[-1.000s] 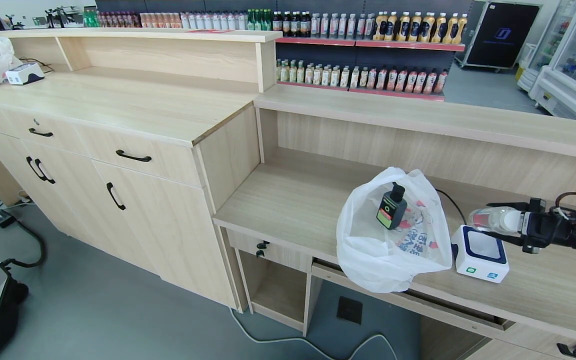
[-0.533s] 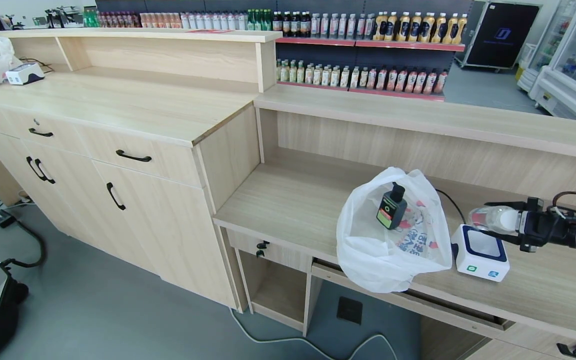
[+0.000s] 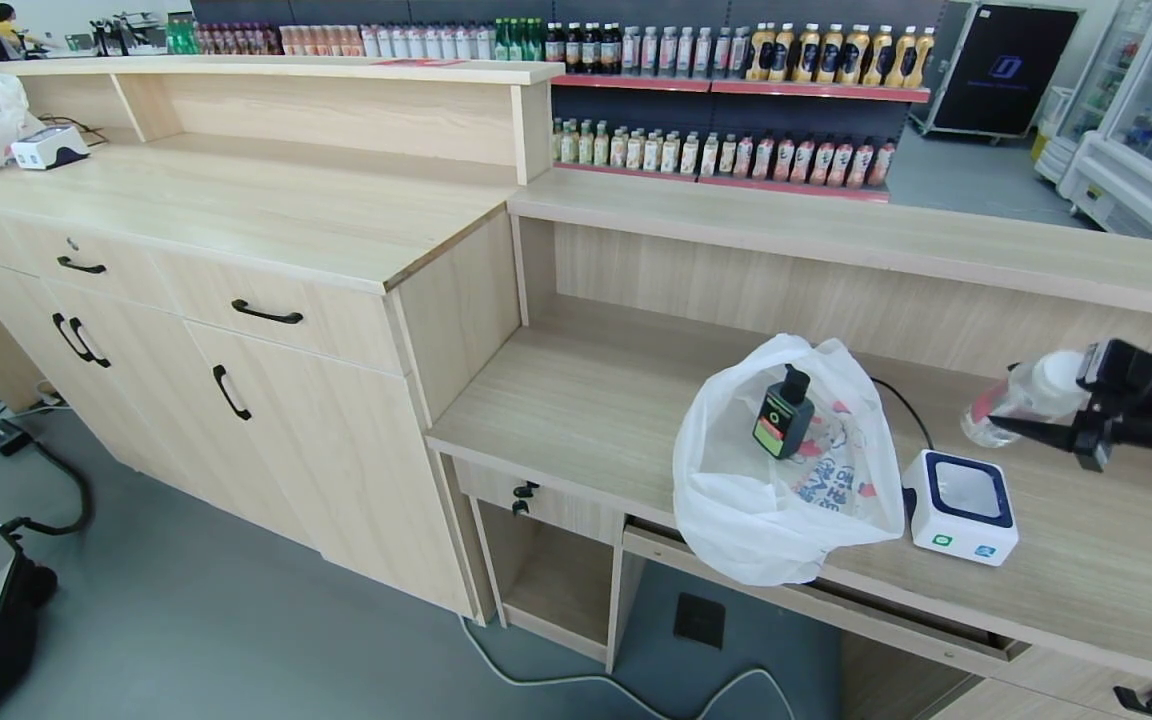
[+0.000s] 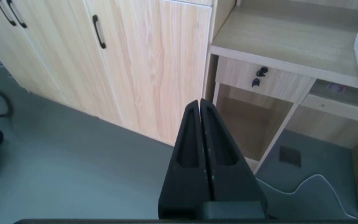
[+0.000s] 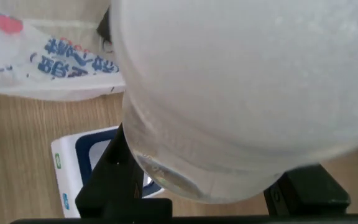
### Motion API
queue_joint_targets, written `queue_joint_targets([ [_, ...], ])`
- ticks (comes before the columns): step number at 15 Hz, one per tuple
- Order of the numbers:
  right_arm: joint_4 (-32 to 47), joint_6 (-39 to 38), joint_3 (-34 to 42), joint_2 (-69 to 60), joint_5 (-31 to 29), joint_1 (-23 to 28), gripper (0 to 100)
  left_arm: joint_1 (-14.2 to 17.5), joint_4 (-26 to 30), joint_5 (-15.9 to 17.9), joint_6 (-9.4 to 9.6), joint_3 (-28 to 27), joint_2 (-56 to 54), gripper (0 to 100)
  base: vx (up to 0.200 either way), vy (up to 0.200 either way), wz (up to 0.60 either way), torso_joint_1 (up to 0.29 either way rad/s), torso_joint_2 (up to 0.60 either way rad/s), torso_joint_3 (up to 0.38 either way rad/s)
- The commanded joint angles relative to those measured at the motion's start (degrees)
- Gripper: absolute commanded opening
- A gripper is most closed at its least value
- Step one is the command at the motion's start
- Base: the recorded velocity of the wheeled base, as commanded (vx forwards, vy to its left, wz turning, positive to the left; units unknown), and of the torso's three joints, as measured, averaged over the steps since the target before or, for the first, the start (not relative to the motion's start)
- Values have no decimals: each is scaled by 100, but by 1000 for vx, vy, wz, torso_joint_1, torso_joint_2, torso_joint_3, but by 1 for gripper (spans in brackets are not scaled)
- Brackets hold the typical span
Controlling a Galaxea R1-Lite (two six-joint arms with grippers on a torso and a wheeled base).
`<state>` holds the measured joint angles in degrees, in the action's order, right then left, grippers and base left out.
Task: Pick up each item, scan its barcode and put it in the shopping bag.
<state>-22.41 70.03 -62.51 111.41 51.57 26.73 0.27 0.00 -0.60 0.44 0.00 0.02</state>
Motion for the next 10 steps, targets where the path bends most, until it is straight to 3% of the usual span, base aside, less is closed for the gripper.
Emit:
queue_joint_targets([
  [1,-1,-1598,-270,-858,-797,-142,0,0,0,-2,0,0,-2,0,0,0,0,0,0,0],
  [3,43,-3628,-156,-1218,-2423,-520,0,0,0,-2,0,0,-2,0,0,0,0,0,0,0],
  [5,52,-4982,275,-1394,-3452,-1021,0,0,0,-2,0,0,-2,0,0,0,0,0,0,0],
  [10,-1170,-5079,2261,-2053,-3996,-1425,0,0,0,-2,0,0,-2,0,0,0,0,0,0,0],
])
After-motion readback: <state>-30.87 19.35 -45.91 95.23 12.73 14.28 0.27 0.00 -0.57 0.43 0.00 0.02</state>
